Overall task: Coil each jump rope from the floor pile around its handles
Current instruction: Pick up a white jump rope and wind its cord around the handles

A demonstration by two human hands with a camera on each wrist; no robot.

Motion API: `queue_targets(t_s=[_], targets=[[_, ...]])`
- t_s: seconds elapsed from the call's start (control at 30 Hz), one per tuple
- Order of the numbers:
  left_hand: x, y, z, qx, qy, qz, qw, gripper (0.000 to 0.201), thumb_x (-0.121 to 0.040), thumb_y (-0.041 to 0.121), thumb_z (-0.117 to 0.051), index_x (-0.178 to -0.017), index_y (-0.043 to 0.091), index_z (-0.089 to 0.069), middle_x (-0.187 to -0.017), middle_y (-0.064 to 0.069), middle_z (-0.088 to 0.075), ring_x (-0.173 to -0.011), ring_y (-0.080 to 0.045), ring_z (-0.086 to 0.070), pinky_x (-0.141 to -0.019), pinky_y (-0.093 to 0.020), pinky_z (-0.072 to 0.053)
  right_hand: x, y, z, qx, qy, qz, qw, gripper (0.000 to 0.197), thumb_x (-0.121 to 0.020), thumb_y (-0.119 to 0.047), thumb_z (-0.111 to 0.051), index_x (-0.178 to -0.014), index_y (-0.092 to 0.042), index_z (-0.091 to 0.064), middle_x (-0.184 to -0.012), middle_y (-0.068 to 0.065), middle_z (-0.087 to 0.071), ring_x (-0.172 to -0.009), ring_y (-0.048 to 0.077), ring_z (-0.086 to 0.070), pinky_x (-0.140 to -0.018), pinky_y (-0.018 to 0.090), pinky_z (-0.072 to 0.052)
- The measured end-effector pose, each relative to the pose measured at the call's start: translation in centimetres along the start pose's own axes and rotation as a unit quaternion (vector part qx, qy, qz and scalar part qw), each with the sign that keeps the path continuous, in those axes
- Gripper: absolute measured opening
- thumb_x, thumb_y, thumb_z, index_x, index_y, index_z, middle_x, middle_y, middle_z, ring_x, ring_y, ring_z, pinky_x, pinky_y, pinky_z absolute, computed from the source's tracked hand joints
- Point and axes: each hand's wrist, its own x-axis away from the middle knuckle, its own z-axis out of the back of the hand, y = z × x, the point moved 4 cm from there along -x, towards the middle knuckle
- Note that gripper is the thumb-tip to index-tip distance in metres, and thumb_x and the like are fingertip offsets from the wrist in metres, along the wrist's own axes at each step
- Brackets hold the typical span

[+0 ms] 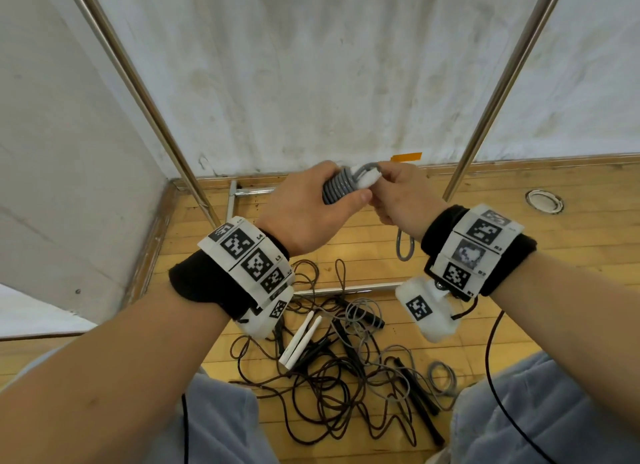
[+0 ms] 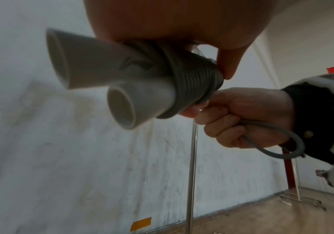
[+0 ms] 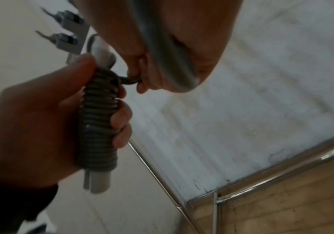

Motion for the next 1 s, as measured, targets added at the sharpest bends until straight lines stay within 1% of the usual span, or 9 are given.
queue_targets(t_s=[0.13,0.27,0.4,0.53,0.67,0.7,0.77,0.83,1.0], targets=[[-0.6,-0.8,1.0,0.004,0.023,0.023,0.999,0.029,-0.086,0.053,-0.056,-0.08,0.025,-0.052,-0.067,0.005,-0.056,-0.062,-0.017,-0.056,-0.055,-0.038,-0.047,0.6,-0.3,-0.8,0.165,0.007,0.063,0.984,0.03,-0.099,-0.024,-0.039,-0.074,-0.027,-0.056,-0.05,-0.015,-0.043,-0.043,0.002,-0.035,-0.048,0.021,-0.029],[-0.9,-1.6,1.4,-0.038,0.035,0.024,0.998,0.028,-0.088,0.052,-0.056,-0.074,0.03,-0.045,-0.062,0.008,-0.049,-0.056,-0.008,-0.046,-0.051,-0.029,-0.032,1.0,-0.9,-1.6,0.283,-0.026,0.093,0.954,0.02,-0.098,-0.025,-0.043,-0.095,-0.014,-0.06,-0.068,-0.009,-0.05,-0.055,0.003,-0.044,-0.053,0.017,-0.033],[-1.1,-2.1,1.1,-0.061,0.036,0.034,0.997,0.029,-0.088,0.052,-0.056,-0.076,0.027,-0.046,-0.06,0.008,-0.048,-0.054,-0.007,-0.046,-0.05,-0.028,-0.03,1.1,-1.4,-1.9,0.282,-0.038,0.083,0.955,0.021,-0.098,-0.018,-0.043,-0.084,-0.01,-0.057,-0.058,-0.009,-0.042,-0.045,-0.003,-0.043,-0.046,0.013,-0.031],[-1.1,-2.5,0.9,-0.096,0.035,0.028,0.994,0.032,-0.088,0.055,-0.053,-0.084,0.024,-0.047,-0.06,0.006,-0.05,-0.054,-0.008,-0.049,-0.048,-0.027,-0.027,1.3,-1.6,-1.7,0.256,-0.025,0.069,0.964,0.024,-0.099,-0.018,-0.04,-0.089,-0.01,-0.061,-0.054,-0.01,-0.041,-0.042,-0.008,-0.044,-0.045,0.01,-0.033],[-1.3,-2.5,0.6,-0.111,0.038,0.035,0.993,0.03,-0.088,0.058,-0.049,-0.087,0.029,-0.042,-0.061,0.008,-0.051,-0.054,-0.005,-0.049,-0.046,-0.026,-0.026,1.2,-1.4,-1.4,0.246,-0.019,0.06,0.967,0.027,-0.099,-0.021,-0.038,-0.091,-0.011,-0.062,-0.054,-0.009,-0.041,-0.04,0.002,-0.04,-0.041,0.012,-0.031],[-1.3,-2.5,0.3,-0.111,0.033,0.04,0.993,0.03,-0.089,0.058,-0.048,-0.088,0.029,-0.041,-0.062,0.008,-0.051,-0.054,-0.005,-0.049,-0.046,-0.025,-0.026,1.3,-1.3,-1.5,0.239,-0.023,0.054,0.969,0.028,-0.1,-0.022,-0.037,-0.09,-0.011,-0.061,-0.055,-0.008,-0.041,-0.04,0.004,-0.038,-0.041,0.018,-0.034],[-1.3,-2.5,-0.3,-0.108,0.002,0.046,0.993,0.03,-0.091,0.056,-0.046,-0.092,0.027,-0.038,-0.063,0.009,-0.05,-0.054,-0.005,-0.048,-0.045,-0.022,-0.026,1.5,-0.8,-1.6,0.232,-0.036,0.042,0.971,0.029,-0.1,-0.021,-0.036,-0.079,-0.016,-0.055,-0.057,-0.005,-0.041,-0.044,0.01,-0.036,-0.042,0.026,-0.034],[-1.2,-2.7,-0.9,-0.096,-0.044,0.04,0.994,0.027,-0.094,0.051,-0.045,-0.099,0.027,-0.036,-0.067,0.01,-0.05,-0.055,-0.004,-0.048,-0.043,-0.017,-0.028,1.6,-0.4,-1.5,0.24,-0.038,0.038,0.969,0.032,-0.1,-0.018,-0.036,-0.07,-0.02,-0.047,-0.057,-0.006,-0.04,-0.046,0.009,-0.035,-0.047,0.025,-0.031],[-1.0,-2.1,-1.5,-0.018,-0.118,0.027,0.992,0.03,-0.099,0.028,-0.046,-0.126,0.017,-0.038,-0.083,0.014,-0.05,-0.068,-0.003,-0.05,-0.053,-0.009,-0.035,1.2,-0.8,-0.4,0.273,-0.004,0.053,0.961,0.033,-0.099,-0.013,-0.038,-0.071,-0.025,-0.049,-0.057,-0.011,-0.04,-0.044,-0.002,-0.042,-0.045,0.011,-0.03]])
